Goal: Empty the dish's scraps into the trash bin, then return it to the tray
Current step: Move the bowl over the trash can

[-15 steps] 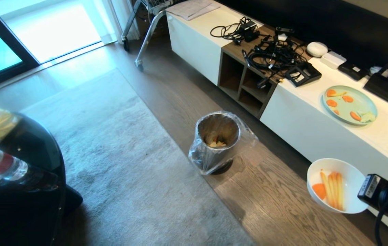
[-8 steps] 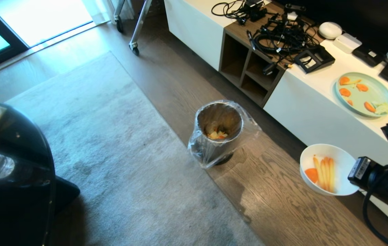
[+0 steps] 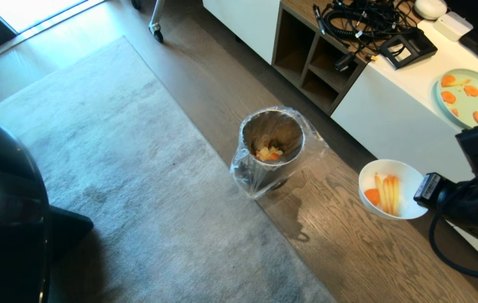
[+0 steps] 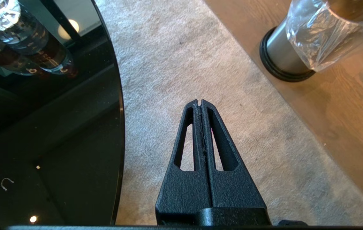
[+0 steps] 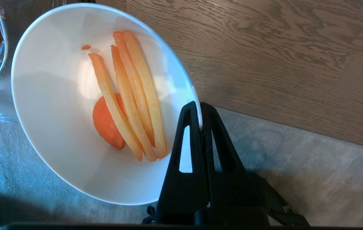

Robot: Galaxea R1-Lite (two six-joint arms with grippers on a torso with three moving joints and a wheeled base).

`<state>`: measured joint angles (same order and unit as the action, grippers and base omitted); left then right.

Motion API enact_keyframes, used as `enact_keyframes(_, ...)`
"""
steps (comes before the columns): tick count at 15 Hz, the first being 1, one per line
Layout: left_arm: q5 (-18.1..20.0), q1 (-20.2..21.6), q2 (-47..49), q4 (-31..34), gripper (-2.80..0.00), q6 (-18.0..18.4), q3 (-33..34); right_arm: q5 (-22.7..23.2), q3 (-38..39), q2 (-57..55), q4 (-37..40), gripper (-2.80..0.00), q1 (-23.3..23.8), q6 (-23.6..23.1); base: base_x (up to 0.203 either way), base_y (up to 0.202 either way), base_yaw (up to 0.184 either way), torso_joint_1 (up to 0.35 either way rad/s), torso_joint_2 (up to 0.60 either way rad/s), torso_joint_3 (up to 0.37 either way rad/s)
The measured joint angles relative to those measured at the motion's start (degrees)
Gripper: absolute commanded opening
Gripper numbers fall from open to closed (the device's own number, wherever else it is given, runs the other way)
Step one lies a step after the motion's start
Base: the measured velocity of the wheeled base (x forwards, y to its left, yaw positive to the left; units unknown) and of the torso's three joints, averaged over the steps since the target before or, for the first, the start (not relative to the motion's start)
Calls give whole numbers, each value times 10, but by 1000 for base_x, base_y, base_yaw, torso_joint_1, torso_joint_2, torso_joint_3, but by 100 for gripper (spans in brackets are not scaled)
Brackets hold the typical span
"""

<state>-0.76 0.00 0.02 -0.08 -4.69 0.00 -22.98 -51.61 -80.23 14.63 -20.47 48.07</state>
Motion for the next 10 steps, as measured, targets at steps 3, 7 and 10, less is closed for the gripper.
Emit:
enact_keyframes(3, 0, 0, 0, 0, -280, 0, 0, 0, -29, -11, -14, -280, 0, -25, 0, 0, 0, 3, 2, -201)
enact_keyframes(7, 0, 0, 0, 0, -280, 0, 0, 0, -70, -24, -13, -280, 0, -37, 0, 0, 0, 4, 4, -201)
enact_keyframes(10, 0, 0, 0, 0, -280, 0, 0, 0, -77, -27, -14, -280, 0, -38, 0, 0, 0, 0, 1, -194)
